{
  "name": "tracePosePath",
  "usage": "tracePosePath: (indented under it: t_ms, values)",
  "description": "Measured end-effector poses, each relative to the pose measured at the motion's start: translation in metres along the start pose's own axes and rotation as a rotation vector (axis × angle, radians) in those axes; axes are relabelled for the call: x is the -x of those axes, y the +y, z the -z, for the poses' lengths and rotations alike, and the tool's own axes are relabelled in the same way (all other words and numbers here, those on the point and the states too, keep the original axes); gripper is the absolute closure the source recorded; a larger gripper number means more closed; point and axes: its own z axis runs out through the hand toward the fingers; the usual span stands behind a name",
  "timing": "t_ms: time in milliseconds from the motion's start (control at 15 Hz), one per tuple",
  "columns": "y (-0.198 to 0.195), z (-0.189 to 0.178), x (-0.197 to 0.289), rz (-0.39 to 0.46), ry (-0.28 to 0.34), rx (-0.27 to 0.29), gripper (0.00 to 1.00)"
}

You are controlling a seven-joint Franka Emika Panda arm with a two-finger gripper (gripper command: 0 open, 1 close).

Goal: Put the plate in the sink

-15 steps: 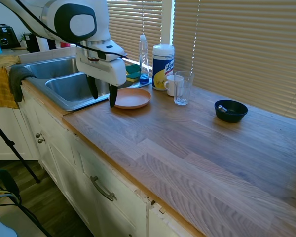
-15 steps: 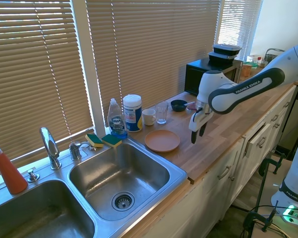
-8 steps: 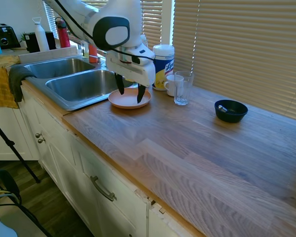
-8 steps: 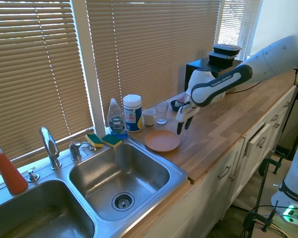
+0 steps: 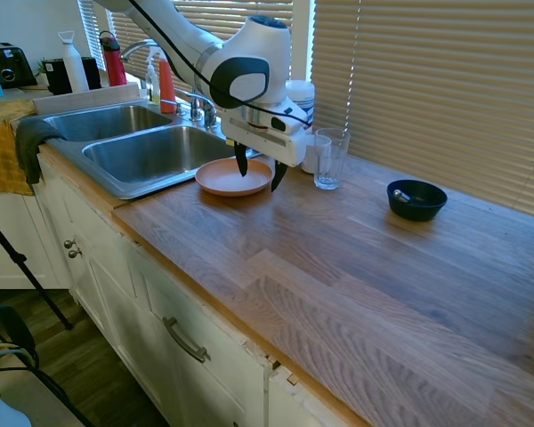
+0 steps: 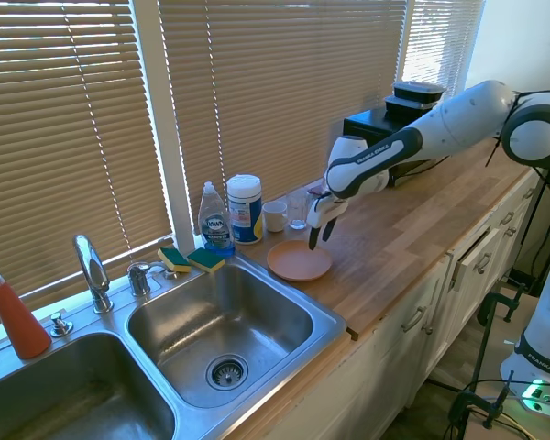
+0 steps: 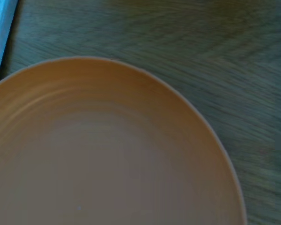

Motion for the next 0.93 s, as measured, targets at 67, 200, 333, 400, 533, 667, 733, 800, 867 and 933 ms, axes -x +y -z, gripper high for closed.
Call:
tracePosePath:
  t_ms: [67, 200, 333, 400, 533, 667, 733, 800, 867, 933]
  values:
    - [-0.003, -0.002, -0.002, 0.007, -0.017, 0.002, 0.00]
    - [-0.009, -0.005, -0.003, 0.013, -0.059, 0.013, 0.00]
    - [-0.015, -0.007, -0.005, 0.019, -0.073, 0.014, 0.00]
    - [-0.017, -0.009, -0.005, 0.021, -0.085, 0.017, 1.00]
    - [-0.021, -0.013, -0.004, 0.023, -0.117, 0.026, 1.00]
    - [-0.023, -0.015, -0.004, 0.025, -0.125, 0.027, 1.00]
    - [-0.024, -0.016, -0.003, 0.026, -0.127, 0.027, 1.00]
    - [-0.024, -0.017, -0.003, 0.025, -0.131, 0.027, 1.00]
    - [-0.023, -0.019, -0.002, 0.025, -0.137, 0.026, 1.00]
    - [-0.023, -0.021, -0.002, 0.025, -0.143, 0.025, 1.00]
